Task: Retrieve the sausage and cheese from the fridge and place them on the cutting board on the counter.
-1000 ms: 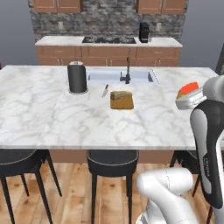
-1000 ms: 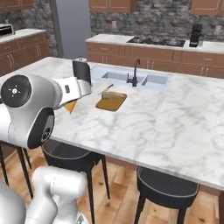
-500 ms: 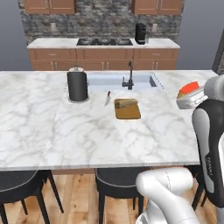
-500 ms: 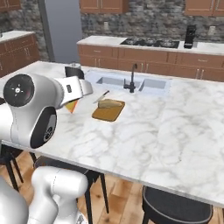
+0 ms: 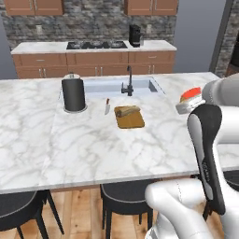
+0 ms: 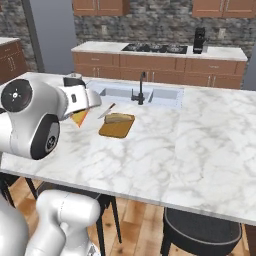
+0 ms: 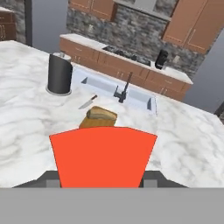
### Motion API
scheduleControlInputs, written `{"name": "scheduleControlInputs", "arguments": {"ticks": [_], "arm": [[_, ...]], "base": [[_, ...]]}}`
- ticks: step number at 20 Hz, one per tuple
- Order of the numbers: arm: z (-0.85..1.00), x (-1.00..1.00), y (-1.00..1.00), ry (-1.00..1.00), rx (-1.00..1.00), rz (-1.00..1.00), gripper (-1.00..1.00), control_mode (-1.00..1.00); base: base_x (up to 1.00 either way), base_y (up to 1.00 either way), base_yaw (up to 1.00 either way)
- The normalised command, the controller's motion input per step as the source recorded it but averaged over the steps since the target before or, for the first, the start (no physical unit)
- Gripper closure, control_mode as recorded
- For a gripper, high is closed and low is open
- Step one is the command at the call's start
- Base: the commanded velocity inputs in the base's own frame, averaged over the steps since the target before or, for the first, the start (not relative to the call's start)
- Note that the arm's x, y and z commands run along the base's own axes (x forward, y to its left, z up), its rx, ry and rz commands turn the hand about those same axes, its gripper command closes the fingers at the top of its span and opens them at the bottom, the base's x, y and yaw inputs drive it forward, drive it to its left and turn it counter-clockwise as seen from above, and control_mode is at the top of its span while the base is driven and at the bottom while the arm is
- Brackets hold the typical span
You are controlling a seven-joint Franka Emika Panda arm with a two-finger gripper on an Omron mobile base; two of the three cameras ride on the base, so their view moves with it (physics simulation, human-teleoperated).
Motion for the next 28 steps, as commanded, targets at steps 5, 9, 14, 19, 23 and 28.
{"name": "scheduleControlInputs", "arguments": {"ticks": [5, 9, 14, 19, 23, 28], "arm": [[-0.33, 0.94, 0.63, 0.16, -0.03, -0.14, 1.00, -1.00], [-0.31, 1.00, 0.34, 0.29, -0.04, 0.01, 1.00, -1.00], [-0.49, 1.00, 0.06, 0.35, 0.00, 0.16, 1.00, -1.00], [-0.53, 1.00, -0.04, 0.37, 0.00, 0.18, 1.00, -1.00], [-0.49, 1.00, -0.27, 0.22, 0.00, 0.11, 1.00, -1.00], [-0.53, 1.00, -0.43, 0.14, 0.00, 0.02, 1.00, -1.00]], "base": [[0.00, 0.00, 0.00], [0.00, 0.00, 0.00], [0.00, 0.00, 0.00], [0.00, 0.00, 0.00], [0.00, 0.00, 0.00], [0.00, 0.00, 0.00]]}}
